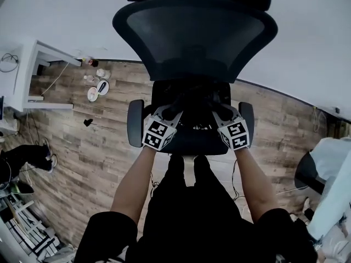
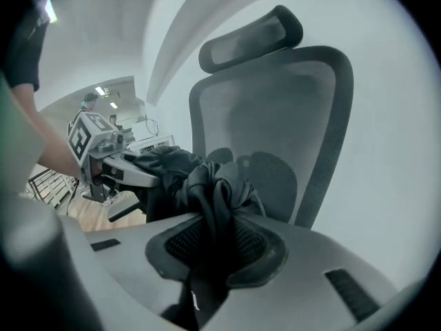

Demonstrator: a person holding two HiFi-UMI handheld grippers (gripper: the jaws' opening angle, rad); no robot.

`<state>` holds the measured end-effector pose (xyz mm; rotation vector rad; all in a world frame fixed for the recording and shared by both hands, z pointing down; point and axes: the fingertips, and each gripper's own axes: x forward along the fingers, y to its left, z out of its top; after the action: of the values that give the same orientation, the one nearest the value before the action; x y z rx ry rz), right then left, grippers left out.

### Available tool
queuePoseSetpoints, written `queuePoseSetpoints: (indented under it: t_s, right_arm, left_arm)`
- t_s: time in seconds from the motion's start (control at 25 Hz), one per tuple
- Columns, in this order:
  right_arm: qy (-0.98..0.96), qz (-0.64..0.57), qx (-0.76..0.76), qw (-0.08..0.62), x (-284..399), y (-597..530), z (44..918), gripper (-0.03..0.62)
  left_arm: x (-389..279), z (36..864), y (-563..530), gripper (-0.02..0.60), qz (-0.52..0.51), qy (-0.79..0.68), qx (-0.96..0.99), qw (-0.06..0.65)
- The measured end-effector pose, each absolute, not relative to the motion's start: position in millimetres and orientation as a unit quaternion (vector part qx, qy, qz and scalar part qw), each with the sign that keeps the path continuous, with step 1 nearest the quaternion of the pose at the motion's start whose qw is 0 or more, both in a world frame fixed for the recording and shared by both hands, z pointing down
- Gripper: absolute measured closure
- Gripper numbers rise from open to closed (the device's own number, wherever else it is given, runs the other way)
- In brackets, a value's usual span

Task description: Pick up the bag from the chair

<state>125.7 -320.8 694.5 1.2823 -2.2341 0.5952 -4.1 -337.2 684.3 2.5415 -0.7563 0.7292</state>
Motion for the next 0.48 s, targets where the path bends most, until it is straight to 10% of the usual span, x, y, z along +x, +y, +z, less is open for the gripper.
queuePoseSetpoints:
  t_s: [0.48]
  right_arm:
    - [-0.825,0.187,0.501,0.181,129.2,-342.9,608.2,0.513]
  left_arm:
    - [2.7,584.1,-359.3,0.529,0.177,-0.300,0.925,0.153]
